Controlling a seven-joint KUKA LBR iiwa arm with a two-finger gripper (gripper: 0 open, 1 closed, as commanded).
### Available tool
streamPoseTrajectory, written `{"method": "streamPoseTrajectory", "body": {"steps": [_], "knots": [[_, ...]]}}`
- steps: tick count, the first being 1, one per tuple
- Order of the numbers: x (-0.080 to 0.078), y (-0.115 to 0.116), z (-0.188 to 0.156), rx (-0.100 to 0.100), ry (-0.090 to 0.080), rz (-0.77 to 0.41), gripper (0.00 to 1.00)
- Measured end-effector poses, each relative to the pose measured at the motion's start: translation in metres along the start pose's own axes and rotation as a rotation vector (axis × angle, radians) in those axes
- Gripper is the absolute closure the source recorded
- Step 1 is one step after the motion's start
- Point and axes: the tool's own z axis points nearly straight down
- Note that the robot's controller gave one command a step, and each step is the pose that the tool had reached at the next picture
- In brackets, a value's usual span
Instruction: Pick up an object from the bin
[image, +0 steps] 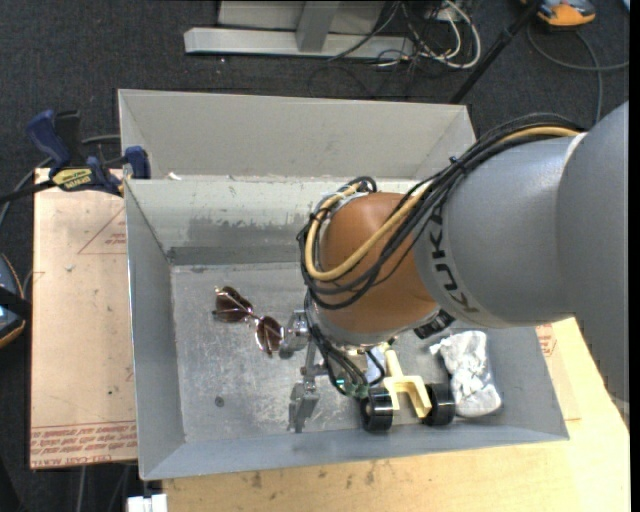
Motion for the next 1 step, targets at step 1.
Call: {"method": "streamPoseTrajectory", "body": {"steps": [1], "knots": [[-0.0020, -0.0006, -0.0035, -0.001, -0.007, 0.004, 0.00]]}}
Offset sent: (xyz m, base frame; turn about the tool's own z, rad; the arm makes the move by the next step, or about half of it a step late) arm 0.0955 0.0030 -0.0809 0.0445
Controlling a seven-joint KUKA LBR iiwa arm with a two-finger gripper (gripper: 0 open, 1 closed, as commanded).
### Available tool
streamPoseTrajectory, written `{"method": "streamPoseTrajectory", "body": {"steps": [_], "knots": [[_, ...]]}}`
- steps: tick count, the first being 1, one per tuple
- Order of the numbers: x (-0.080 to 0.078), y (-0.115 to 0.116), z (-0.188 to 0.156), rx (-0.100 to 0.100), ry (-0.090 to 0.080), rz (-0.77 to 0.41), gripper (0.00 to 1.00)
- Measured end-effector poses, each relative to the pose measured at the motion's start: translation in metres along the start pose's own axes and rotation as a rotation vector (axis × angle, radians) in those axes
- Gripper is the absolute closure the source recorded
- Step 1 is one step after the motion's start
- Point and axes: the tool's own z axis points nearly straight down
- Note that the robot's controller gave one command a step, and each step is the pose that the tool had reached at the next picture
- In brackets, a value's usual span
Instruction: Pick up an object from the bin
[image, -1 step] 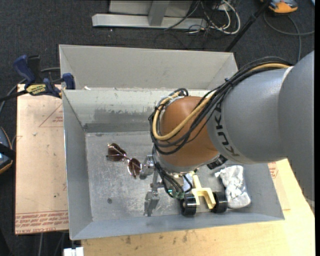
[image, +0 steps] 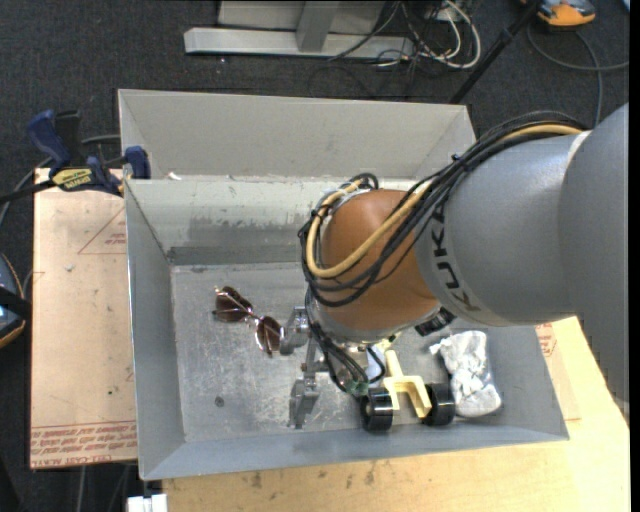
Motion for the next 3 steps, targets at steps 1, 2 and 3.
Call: {"method": "streamPoseTrajectory", "body": {"steps": [1, 2, 3], "knots": [[-0.076, 0.004, 0.062, -0.003, -0.009, 0.032, 0.00], [-0.100, 0.001, 0.085, -0.004, -0.004, 0.148, 0.00], [-0.094, -0.005, 0.081, -0.006, -0.014, 0.093, 0.00]]}}
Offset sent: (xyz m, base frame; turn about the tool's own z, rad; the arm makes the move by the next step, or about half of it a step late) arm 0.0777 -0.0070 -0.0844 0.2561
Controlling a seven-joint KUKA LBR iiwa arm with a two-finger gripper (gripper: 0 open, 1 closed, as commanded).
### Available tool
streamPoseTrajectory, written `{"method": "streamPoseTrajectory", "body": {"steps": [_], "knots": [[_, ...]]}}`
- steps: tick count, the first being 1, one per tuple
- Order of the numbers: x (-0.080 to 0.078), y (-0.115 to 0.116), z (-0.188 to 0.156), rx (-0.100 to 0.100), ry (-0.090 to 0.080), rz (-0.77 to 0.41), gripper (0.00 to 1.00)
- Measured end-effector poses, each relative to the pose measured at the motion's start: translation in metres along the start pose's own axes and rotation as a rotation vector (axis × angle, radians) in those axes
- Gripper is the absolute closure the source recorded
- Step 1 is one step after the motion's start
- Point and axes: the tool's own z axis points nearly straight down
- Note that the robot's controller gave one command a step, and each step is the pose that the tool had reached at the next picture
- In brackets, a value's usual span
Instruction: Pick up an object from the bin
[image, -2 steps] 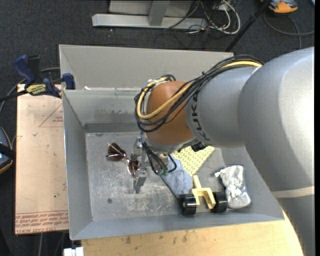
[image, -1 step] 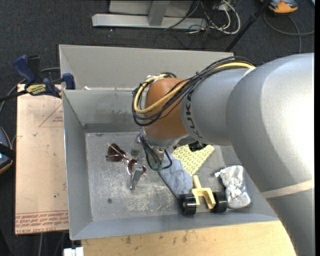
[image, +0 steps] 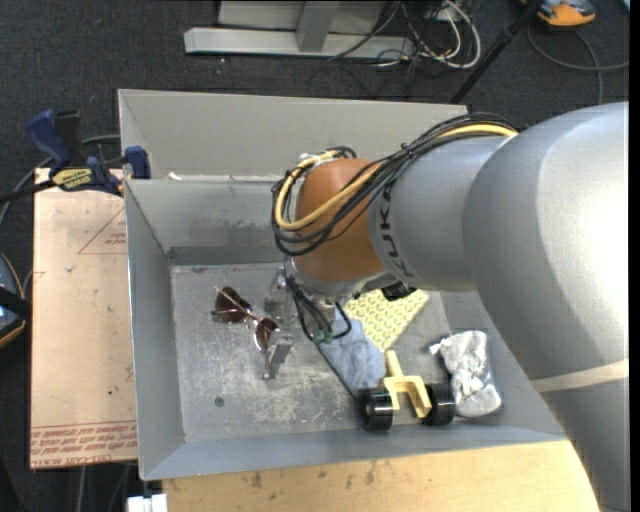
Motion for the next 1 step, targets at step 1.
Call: {"method": "streamPoseTrajectory", "body": {"steps": [1], "knots": [[-0.0058, 0.0061, 0.0015, 0.006, 0.011, 0.050, 0.00]]}}
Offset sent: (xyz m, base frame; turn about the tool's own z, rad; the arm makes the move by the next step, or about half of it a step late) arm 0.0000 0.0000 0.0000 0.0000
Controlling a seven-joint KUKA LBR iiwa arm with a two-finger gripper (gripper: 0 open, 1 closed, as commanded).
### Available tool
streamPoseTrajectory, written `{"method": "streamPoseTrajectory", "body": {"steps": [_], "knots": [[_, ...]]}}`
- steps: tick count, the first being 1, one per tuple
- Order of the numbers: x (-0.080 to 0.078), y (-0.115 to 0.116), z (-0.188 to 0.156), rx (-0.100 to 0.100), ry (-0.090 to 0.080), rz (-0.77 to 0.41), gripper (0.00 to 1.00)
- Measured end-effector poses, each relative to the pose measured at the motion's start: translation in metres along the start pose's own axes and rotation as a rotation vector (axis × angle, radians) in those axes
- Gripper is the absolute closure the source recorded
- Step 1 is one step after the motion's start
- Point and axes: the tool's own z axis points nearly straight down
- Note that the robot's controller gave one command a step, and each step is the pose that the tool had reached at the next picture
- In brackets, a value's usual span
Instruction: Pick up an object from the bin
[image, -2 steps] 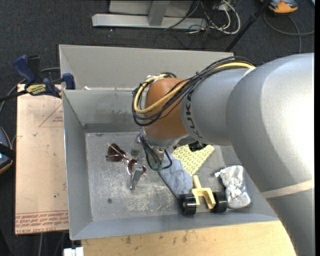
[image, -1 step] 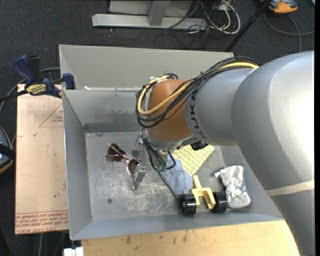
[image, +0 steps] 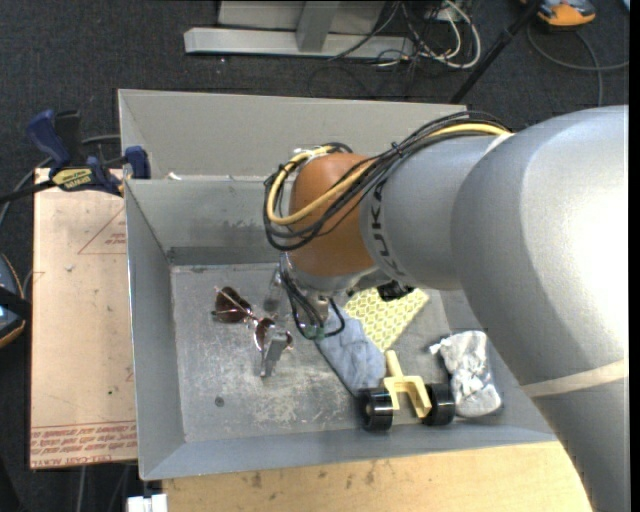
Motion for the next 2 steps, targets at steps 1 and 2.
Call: {"method": "streamPoseTrajectory", "body": {"steps": [1, 2], "knots": [[0.0025, -0.0033, -0.0056, -0.005, -0.010, -0.049, 1.00], [0.0025, -0.0034, -0.0056, -0.005, -0.010, -0.049, 1.00]]}}
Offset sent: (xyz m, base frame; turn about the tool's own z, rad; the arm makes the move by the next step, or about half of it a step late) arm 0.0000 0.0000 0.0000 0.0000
